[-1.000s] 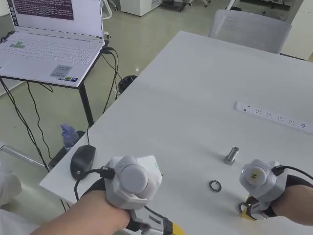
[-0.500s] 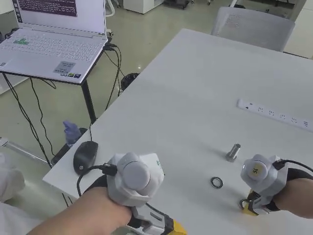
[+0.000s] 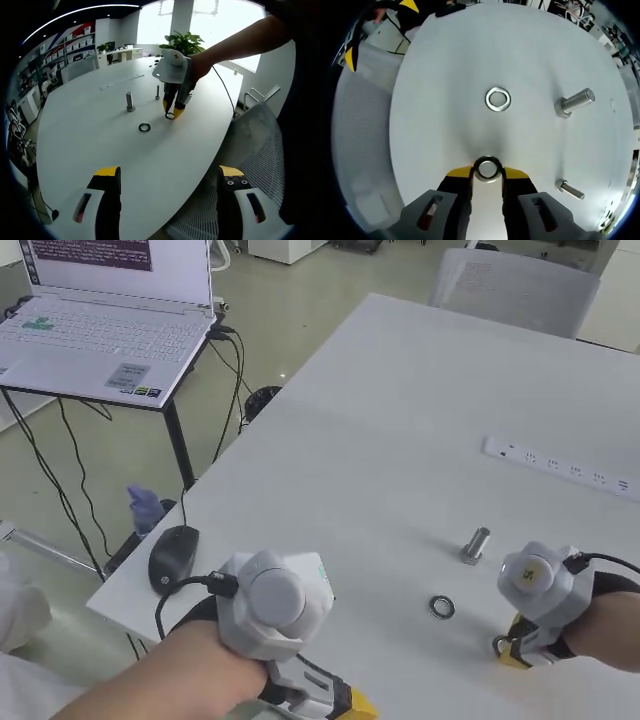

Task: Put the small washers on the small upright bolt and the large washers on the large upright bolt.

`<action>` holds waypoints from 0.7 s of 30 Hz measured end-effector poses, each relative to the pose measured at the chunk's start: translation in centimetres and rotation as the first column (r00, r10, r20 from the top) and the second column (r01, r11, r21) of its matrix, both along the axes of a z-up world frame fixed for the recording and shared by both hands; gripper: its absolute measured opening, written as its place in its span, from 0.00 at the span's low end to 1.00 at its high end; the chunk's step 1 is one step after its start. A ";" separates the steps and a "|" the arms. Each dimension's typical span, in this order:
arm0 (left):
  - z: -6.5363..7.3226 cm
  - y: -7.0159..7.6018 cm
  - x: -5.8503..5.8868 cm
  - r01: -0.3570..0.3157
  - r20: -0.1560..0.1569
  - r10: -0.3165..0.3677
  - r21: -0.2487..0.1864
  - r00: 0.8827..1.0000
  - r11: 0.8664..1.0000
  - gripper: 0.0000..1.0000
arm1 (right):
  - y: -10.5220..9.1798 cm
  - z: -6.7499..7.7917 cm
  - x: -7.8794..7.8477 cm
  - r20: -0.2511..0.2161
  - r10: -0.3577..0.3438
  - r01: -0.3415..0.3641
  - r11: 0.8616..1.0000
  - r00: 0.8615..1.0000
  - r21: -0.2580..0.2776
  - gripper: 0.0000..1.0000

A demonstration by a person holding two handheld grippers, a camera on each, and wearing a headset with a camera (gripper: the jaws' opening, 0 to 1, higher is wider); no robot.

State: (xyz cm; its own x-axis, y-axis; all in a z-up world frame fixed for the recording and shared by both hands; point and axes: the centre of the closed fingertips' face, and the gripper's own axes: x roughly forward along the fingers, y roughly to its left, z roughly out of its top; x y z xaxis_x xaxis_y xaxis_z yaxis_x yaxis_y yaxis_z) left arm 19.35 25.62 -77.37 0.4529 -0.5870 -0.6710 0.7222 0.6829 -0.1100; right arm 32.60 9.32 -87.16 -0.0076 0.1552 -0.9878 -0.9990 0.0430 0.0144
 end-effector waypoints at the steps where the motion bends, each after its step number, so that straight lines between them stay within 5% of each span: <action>1: 0.0 0.0 0.0 0.001 0.001 -0.001 -0.001 1.000 1.000 0.78 | 0.0 0.2 0.0 -0.003 0.005 -0.005 1.000 1.000 0.001 0.22; 12: 0.2 -0.1 0.5 0.002 0.006 -0.002 -0.008 1.000 1.000 0.79 | 0.7 3.1 1.4 -0.003 -0.001 0.001 1.000 1.000 0.015 0.22; 21: 0.3 -0.3 1.0 0.010 0.010 -0.010 -0.009 1.000 1.000 0.79 | 1.4 6.5 3.9 0.028 -0.015 0.015 1.000 0.999 0.027 0.22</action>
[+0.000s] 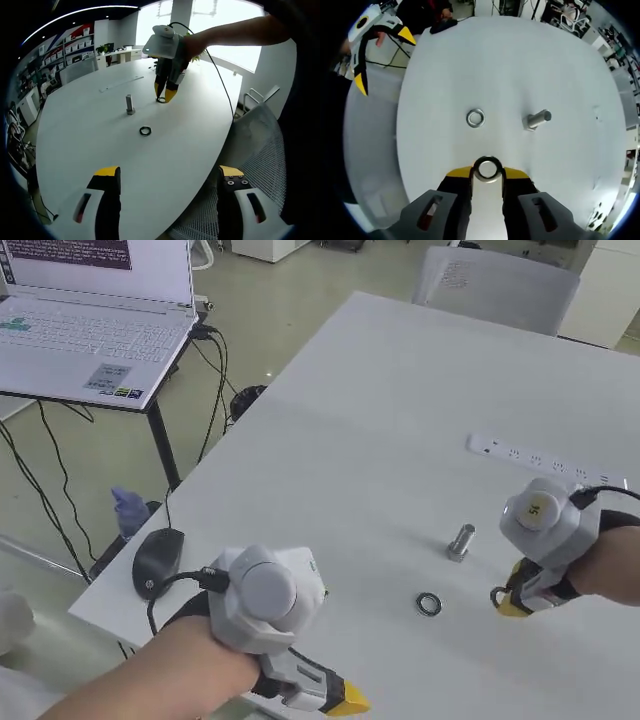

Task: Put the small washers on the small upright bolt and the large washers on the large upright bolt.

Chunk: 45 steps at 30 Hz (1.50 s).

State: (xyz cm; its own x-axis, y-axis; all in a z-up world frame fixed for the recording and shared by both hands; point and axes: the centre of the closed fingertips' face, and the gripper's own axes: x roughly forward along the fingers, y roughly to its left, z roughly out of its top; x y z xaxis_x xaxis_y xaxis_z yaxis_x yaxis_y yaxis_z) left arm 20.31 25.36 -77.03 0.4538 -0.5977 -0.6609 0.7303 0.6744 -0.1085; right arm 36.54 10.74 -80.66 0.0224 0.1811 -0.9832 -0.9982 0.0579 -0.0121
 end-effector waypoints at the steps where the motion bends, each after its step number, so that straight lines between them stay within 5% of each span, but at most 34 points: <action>1: 0.0 0.0 0.0 0.001 0.001 -0.001 0.000 1.000 1.000 0.79 | 0.2 0.4 0.5 0.006 -0.003 0.003 1.000 1.000 0.004 0.22; 7: 0.0 0.0 -0.1 0.000 0.000 0.000 -0.001 1.000 1.000 0.79 | 1.1 2.0 2.5 0.024 -0.019 0.018 1.000 1.000 0.021 0.22; 18: -0.2 0.1 -0.2 -0.002 -0.004 0.002 -0.004 1.000 1.000 0.78 | 2.5 3.3 3.4 0.052 -0.016 0.015 1.000 0.999 0.027 0.22; 28: -0.4 0.0 -0.1 0.005 -0.009 -0.005 -0.006 1.000 1.000 0.78 | 4.1 2.8 5.2 0.042 -0.052 0.050 0.997 0.998 0.052 0.22; 45: -0.6 0.2 0.7 -0.006 -0.015 0.006 -0.022 1.000 1.000 0.79 | 5.9 0.6 7.3 0.046 -0.024 0.023 1.000 0.999 0.017 0.22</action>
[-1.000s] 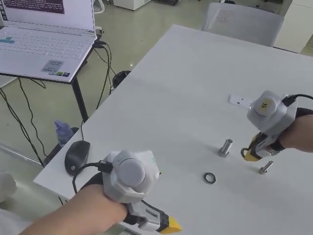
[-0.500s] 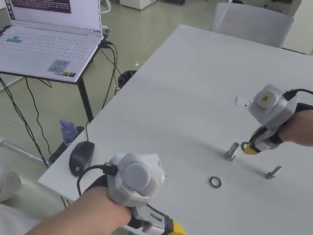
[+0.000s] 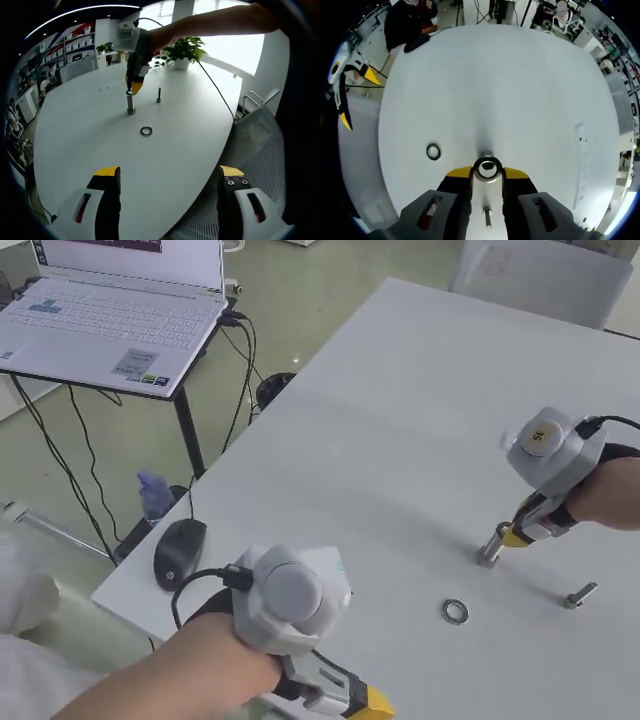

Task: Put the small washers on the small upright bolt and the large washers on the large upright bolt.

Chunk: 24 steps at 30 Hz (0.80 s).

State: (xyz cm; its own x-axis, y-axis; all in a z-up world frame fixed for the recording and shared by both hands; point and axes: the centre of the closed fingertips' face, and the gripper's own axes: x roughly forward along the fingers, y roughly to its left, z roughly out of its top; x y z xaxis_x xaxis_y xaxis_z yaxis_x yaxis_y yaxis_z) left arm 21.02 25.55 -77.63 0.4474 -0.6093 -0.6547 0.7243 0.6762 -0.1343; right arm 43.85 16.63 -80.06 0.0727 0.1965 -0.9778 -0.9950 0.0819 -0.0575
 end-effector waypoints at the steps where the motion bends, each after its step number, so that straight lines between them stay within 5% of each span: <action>1: 0.0 0.0 0.0 -0.001 -0.001 0.001 -0.001 1.000 1.000 0.79 | 0.0 -0.1 0.0 -0.002 0.002 -0.002 1.000 1.000 -0.001 0.22; 24: -0.8 0.5 -0.4 -0.017 -0.022 0.017 -0.001 1.000 1.000 0.77 | 0.2 -1.8 0.0 -0.012 0.029 -0.030 0.999 1.000 -0.042 0.22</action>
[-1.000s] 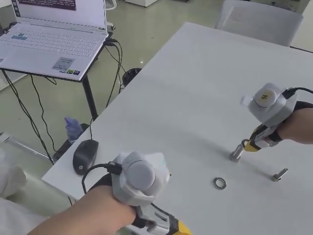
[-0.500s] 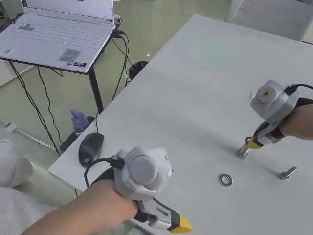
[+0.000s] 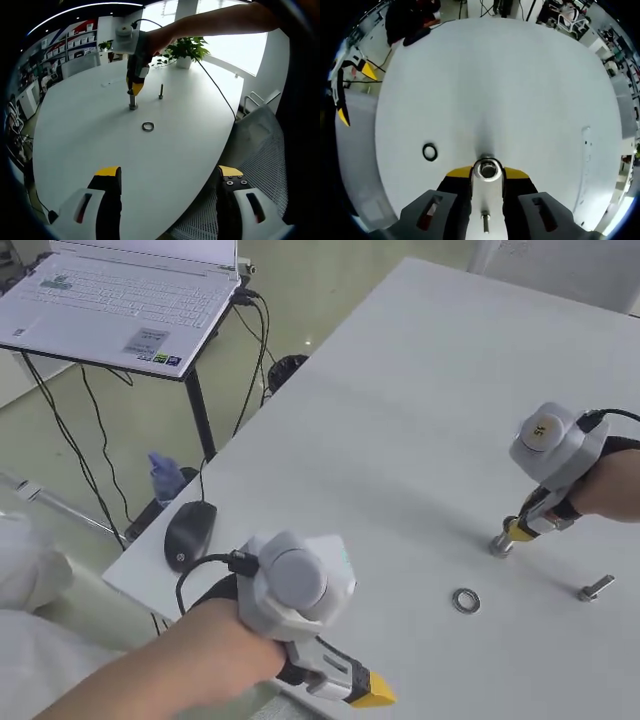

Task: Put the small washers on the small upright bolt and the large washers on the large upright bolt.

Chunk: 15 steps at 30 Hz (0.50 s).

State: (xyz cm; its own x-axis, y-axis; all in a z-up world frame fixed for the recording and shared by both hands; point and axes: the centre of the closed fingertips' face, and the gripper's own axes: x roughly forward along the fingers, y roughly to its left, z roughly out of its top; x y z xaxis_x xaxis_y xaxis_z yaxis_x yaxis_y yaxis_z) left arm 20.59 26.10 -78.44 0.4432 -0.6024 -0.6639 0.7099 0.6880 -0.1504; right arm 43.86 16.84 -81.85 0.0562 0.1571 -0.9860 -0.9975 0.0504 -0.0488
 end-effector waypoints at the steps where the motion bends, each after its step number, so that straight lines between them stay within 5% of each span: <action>1: 0.0 0.0 0.0 0.000 -0.001 0.000 0.000 1.000 1.000 0.77 | 0.0 -0.1 -0.1 0.001 0.003 -0.003 1.000 1.000 -0.001 0.22; 15: -0.2 0.5 -0.7 -0.014 -0.009 0.014 -0.001 1.000 1.000 0.76 | -0.1 -1.9 -0.3 0.005 0.003 -0.003 1.000 1.000 -0.024 0.22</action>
State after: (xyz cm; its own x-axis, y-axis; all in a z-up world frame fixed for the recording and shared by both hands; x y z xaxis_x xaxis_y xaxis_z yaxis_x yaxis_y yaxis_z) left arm 19.86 26.56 -78.61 0.4453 -0.5967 -0.6676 0.6987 0.6978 -0.1576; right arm 43.53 16.77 -83.71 0.0608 0.1339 -0.9891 -0.9974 0.0460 -0.0551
